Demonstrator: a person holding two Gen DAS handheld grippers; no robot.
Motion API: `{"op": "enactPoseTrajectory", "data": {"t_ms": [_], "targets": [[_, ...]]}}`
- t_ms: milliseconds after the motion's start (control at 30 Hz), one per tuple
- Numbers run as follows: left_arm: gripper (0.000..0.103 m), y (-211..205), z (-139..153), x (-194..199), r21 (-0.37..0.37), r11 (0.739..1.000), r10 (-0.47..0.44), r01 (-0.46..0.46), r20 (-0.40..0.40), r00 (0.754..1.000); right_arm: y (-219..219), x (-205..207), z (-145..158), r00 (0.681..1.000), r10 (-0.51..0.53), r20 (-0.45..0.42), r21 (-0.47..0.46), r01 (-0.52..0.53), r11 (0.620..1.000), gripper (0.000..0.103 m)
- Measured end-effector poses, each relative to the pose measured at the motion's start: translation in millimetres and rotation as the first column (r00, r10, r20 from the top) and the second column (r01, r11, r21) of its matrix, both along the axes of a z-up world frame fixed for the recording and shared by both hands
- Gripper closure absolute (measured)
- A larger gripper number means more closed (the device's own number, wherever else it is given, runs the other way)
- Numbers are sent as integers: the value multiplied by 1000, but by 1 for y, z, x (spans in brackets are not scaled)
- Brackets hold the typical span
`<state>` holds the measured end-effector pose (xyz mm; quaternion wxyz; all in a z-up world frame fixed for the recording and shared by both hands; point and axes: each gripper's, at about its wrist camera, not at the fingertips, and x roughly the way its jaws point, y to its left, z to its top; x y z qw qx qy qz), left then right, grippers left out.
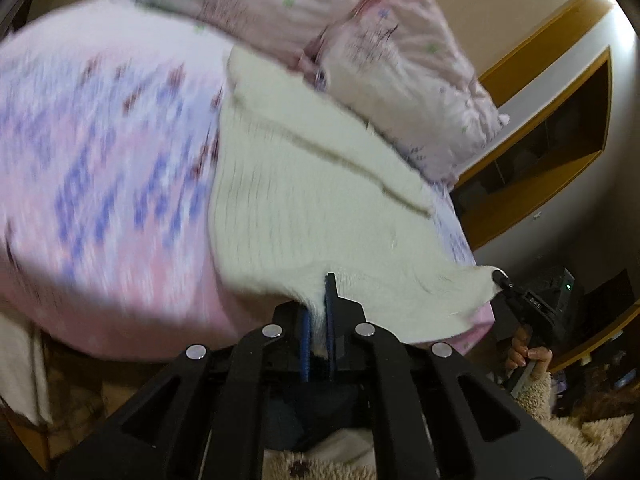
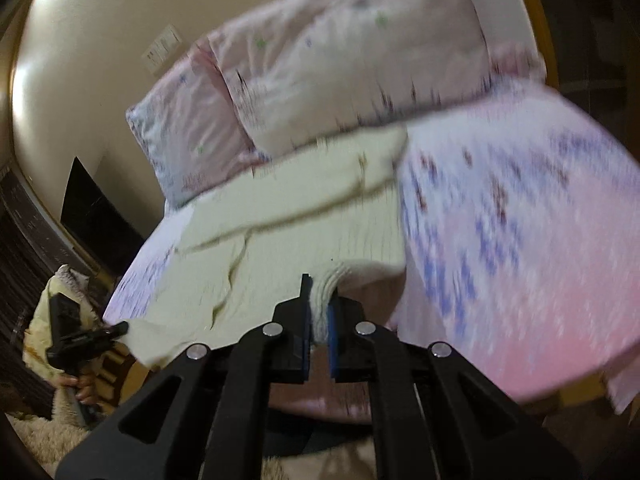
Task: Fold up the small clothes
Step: 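Grasp the hem with both grippers and lift it toward the collar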
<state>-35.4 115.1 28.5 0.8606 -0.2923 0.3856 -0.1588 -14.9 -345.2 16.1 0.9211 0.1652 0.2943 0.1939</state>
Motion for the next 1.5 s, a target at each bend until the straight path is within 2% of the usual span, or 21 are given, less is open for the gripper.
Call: {"op": "enactPoseTrajectory", "data": {"t_ms": [200, 367, 600, 833, 933, 1033, 1233, 1400, 1500], "targets": [[98, 3, 48, 31, 102, 993, 47, -61, 130, 990, 19, 7, 42, 979, -34, 202, -71, 49, 996, 97], [98, 6, 73, 54, 137, 986, 66, -92, 185, 981, 33, 15, 65, 947, -55, 316, -130, 101, 986, 97], [98, 9, 105, 86, 168, 977, 83, -129, 253, 964, 44, 38, 92, 913, -81, 401, -141, 149, 979, 97], [98, 9, 137, 152, 211, 959, 114, -189, 325, 939, 57, 93, 120, 879, -139, 456, -109, 210, 972, 97], [98, 9, 139, 182, 211, 956, 129, -206, 330, 935, 61, 120, 120, 875, -170, 452, -92, 235, 968, 97], [98, 12, 127, 216, 196, 958, 144, -209, 301, 943, 63, 156, 110, 888, -207, 410, -80, 261, 962, 97], [98, 14, 88, 267, 183, 964, 156, -195, 207, 966, 65, 230, 71, 929, -260, 265, -110, 297, 949, 97], [98, 21, 57, 298, 162, 967, 173, -194, 137, 975, 69, 267, 46, 941, -288, 176, -141, 314, 939, 97], [98, 28, 32, 319, 123, 973, 188, -195, 66, 980, 69, 292, 27, 948, -304, 97, -164, 317, 934, 97]]}}
